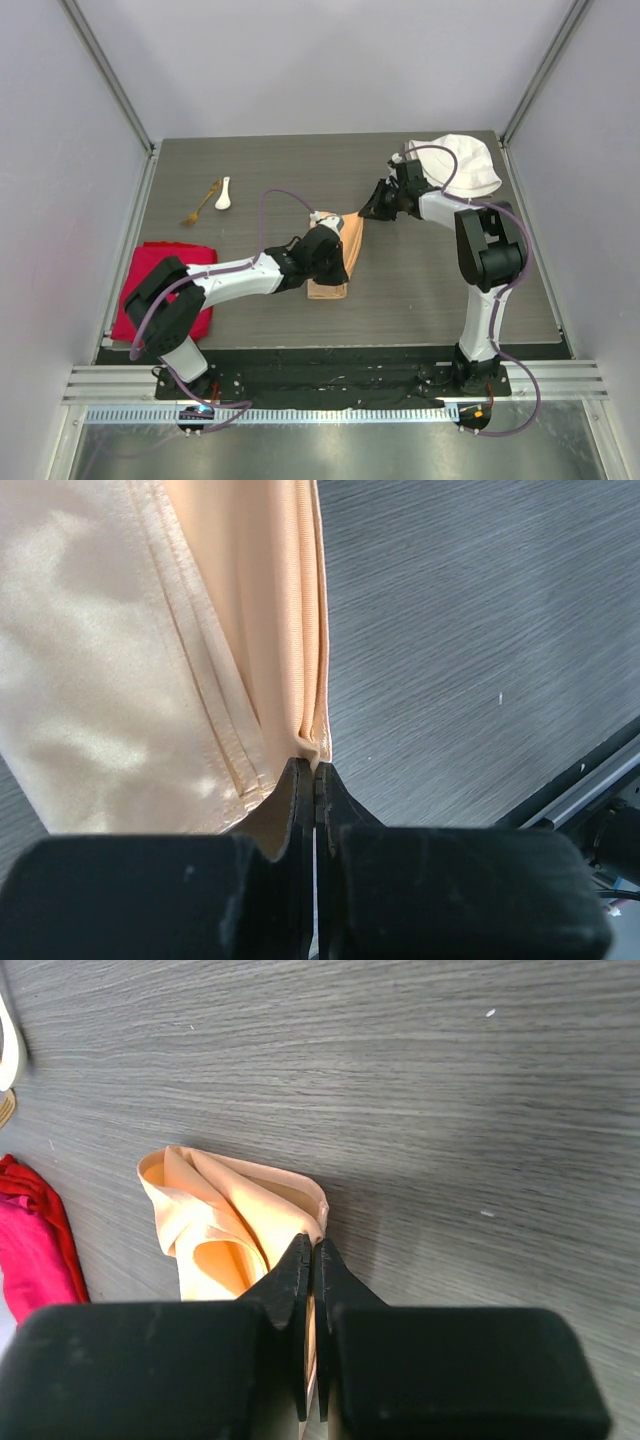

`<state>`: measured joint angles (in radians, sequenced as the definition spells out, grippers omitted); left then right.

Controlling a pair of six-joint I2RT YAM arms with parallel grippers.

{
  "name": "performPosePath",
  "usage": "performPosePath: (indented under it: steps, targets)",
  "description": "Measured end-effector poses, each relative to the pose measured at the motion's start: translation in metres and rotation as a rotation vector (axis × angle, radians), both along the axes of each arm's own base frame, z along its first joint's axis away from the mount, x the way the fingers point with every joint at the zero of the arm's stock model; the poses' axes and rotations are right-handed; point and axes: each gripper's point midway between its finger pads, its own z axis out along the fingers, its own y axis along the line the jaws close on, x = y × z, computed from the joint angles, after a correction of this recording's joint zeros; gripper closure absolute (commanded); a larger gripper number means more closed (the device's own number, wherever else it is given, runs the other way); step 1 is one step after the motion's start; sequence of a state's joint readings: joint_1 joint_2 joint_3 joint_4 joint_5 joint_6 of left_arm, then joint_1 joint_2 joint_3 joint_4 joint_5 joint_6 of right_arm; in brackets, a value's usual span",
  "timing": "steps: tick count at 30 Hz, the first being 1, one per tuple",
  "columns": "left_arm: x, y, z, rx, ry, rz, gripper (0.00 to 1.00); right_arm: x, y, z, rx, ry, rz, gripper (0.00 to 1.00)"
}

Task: Fold the napkin into a case and place the utensils inside
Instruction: Pick up the 2/3-rectangle-folded napkin at the center of the board.

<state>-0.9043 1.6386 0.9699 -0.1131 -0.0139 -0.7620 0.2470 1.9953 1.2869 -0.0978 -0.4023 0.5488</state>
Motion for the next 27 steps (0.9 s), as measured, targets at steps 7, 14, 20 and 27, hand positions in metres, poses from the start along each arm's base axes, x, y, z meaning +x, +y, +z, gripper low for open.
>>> performPosePath:
  steps: [7,14,20,27]
  targets:
    - [-0.002,-0.002,0.000,-0.011,0.006,-0.011,1.00,0.001,0.007,-0.004,0.053,0.011,0.003,0.77]
    - [-0.003,-0.001,0.006,-0.024,0.003,-0.005,1.00,-0.002,0.004,-0.008,0.087,0.013,-0.002,0.59]
    - [-0.003,-0.001,0.014,-0.042,-0.006,-0.002,1.00,-0.021,0.003,-0.020,0.141,0.038,0.000,0.54]
    - [-0.003,-0.001,0.017,-0.042,-0.007,-0.003,1.00,-0.034,0.004,-0.020,0.164,0.040,0.011,0.54]
